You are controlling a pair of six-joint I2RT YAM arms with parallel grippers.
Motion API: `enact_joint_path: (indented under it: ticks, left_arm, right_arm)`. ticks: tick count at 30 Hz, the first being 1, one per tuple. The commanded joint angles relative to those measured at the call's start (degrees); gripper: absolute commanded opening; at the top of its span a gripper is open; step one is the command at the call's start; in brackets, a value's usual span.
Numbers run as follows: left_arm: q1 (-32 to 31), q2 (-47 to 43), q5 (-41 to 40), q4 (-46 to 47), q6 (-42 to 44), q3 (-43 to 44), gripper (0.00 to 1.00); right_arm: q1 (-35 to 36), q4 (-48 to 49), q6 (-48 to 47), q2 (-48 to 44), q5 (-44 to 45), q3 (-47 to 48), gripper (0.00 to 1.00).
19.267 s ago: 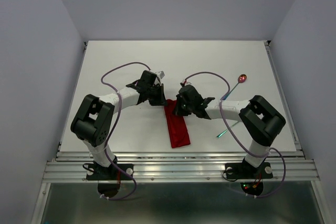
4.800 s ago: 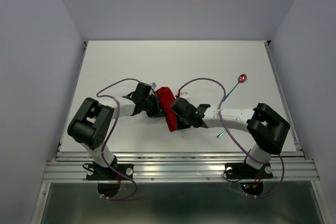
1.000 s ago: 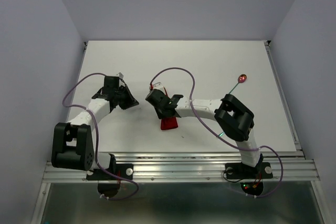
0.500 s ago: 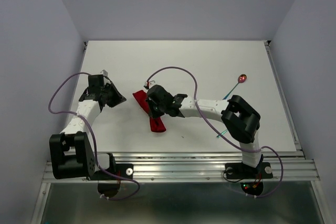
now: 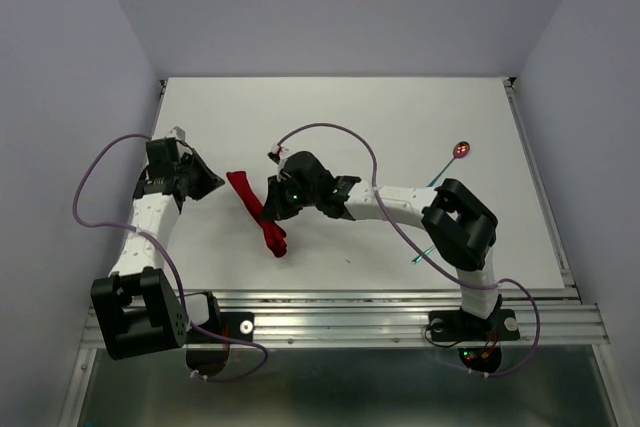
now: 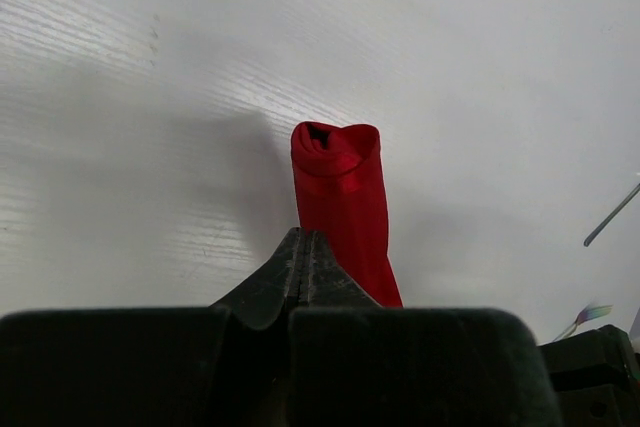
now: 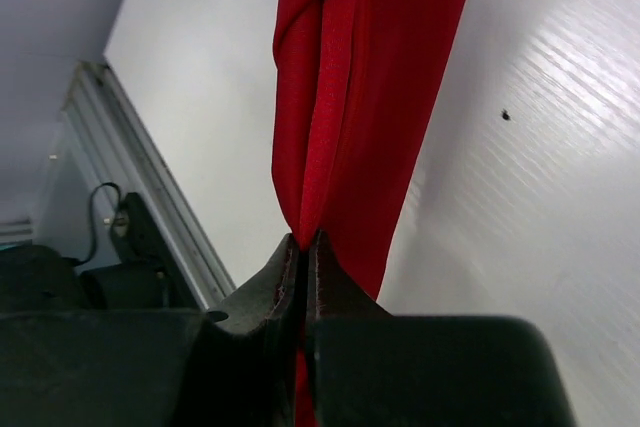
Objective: Fold the napkin into a case and place the utensils inside
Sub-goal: Turn over the smaller rectangle-folded napkin at the center of the board.
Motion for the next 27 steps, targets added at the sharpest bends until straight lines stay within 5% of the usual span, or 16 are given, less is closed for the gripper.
enact_joint_path:
  ticks: [1,8,27]
  left_arm:
    - [0.5,-1.9,1.3,-1.1,1.7,2.4,0.0]
    - [0.5,-1.2,1.9,-1.5,2.3,2.0,0.0]
    - [0.4,0.4,5.9,0.2,2.7,-0.6,0.0]
  right_arm:
    - [-2.4,12.1,4.8,-0.1,-11.4,-3.1,0.01]
    - [-5.5,30.5,12.3,1.7,-24.4,-10.5,0.01]
    - [-14.2,38.5,15.1,7.3,-36.5,-16.0,0.01]
